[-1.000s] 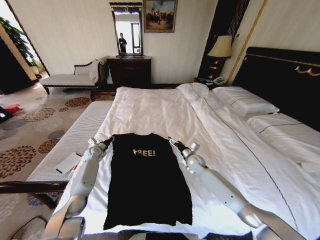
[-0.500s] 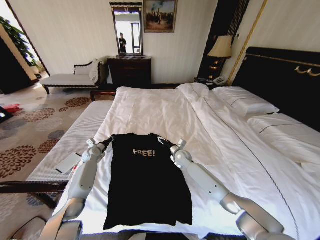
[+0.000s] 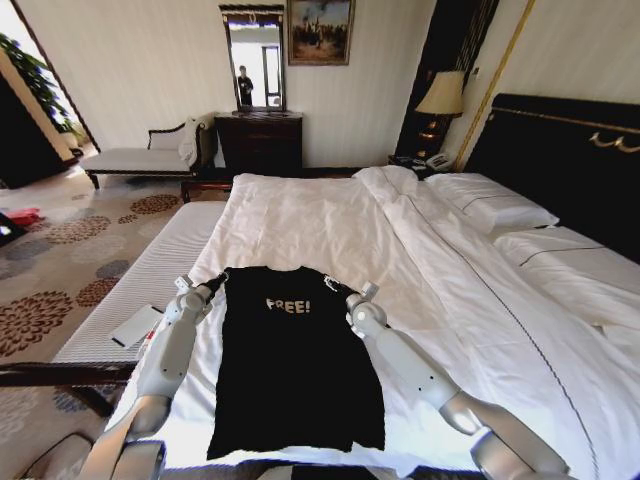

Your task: Fold the clothes on the bed.

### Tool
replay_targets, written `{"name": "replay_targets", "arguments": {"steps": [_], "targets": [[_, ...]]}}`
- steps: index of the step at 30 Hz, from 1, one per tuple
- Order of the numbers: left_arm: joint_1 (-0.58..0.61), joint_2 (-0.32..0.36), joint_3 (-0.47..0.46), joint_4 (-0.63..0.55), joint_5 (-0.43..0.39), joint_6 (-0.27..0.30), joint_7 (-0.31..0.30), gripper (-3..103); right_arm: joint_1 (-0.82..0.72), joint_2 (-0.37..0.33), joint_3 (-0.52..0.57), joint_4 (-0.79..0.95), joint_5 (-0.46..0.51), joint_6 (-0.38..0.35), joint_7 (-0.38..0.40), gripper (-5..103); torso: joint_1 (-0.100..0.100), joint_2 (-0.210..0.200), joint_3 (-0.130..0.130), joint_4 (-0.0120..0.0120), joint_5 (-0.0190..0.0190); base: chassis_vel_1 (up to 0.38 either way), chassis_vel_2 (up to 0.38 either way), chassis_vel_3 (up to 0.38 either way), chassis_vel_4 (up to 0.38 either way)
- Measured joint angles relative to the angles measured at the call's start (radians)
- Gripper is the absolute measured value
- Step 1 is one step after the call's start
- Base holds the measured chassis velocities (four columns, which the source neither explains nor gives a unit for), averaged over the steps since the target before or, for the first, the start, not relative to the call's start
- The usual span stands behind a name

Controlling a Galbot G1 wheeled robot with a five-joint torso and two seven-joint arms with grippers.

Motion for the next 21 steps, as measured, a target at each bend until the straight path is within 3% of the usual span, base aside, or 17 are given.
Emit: {"name": "replay_targets", "arguments": {"steps": [8, 10, 11, 13, 21], "targets": [[0.0, -0.001, 0.003, 0.0, 0.002, -0.004, 0.0, 1, 0.0, 0.03, 0.008, -0.028, 0.006, 0.003, -0.006, 101, 0.0, 0.0, 0.0, 0.0002, 0.0, 0.0, 0.0, 0.0, 0.0], [0.0, -0.002, 0.003, 0.0, 0.004, -0.005, 0.0, 1, -0.003, 0.031, 0.013, -0.028, 0.008, 0.008, -0.015, 97, 0.0, 0.0, 0.0, 0.0001, 0.0, 0.0, 0.0, 0.0, 0.0], [0.0, -0.002, 0.003, 0.0, 0.005, -0.006, -0.001, 1, -0.007, 0.031, 0.017, -0.028, 0.008, 0.013, -0.022, 87, 0.0, 0.0, 0.0, 0.0, 0.0001, 0.0, 0.0, 0.0, 0.0], [0.0, -0.002, 0.003, 0.0, 0.007, -0.007, -0.001, 1, -0.009, 0.031, 0.019, -0.028, 0.008, 0.017, -0.027, 87, 0.0, 0.0, 0.0, -0.0001, 0.0001, 0.0, 0.0, 0.0, 0.0], [0.002, -0.005, 0.0, 0.006, 0.027, -0.016, -0.001, 1, -0.011, 0.035, 0.031, -0.034, 0.008, 0.038, -0.05, 49, 0.0, 0.0, 0.0, -0.0001, 0.0, 0.0, 0.0, 0.0, 0.0]]}}
